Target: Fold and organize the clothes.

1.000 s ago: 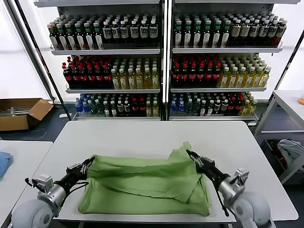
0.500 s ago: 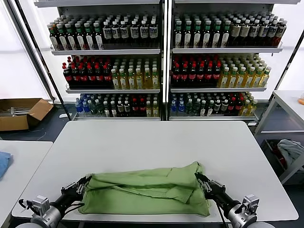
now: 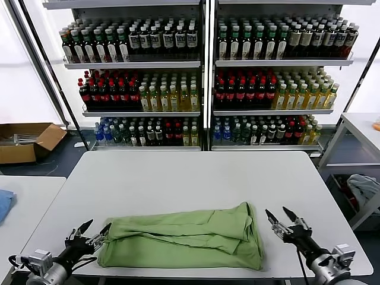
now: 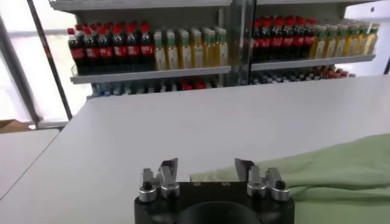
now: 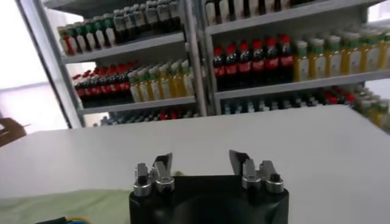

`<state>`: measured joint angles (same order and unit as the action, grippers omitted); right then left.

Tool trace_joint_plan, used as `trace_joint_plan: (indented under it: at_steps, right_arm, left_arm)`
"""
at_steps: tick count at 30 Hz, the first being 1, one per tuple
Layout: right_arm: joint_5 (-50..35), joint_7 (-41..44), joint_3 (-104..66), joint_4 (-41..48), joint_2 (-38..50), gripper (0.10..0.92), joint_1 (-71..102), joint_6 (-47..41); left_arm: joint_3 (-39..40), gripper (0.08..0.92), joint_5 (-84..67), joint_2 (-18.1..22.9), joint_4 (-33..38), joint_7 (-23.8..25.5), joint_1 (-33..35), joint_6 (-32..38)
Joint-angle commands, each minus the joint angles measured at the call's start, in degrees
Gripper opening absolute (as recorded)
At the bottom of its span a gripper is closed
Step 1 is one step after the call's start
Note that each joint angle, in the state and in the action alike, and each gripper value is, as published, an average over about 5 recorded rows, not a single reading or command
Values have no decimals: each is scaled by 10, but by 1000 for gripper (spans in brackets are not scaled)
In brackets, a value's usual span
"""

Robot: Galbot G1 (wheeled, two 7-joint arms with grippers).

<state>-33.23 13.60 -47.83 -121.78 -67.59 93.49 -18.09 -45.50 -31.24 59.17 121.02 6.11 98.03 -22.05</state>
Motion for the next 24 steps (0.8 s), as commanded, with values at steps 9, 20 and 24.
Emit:
trace_joint_plan:
  at_steps: [9, 20, 24]
  right_arm:
    - [-6, 5, -67, 1, -18, 822, 53, 44]
    - [-6, 4, -64, 0, -19, 823, 48, 44]
    - [-6, 4, -60, 0, -18, 823, 44, 44]
  left_arm:
    - [107, 820, 41, 77, -15, -126, -23, -28]
    - [118, 684, 65, 91, -32, -131, -18, -24]
    - [120, 571, 67, 93, -32, -130, -11, -21]
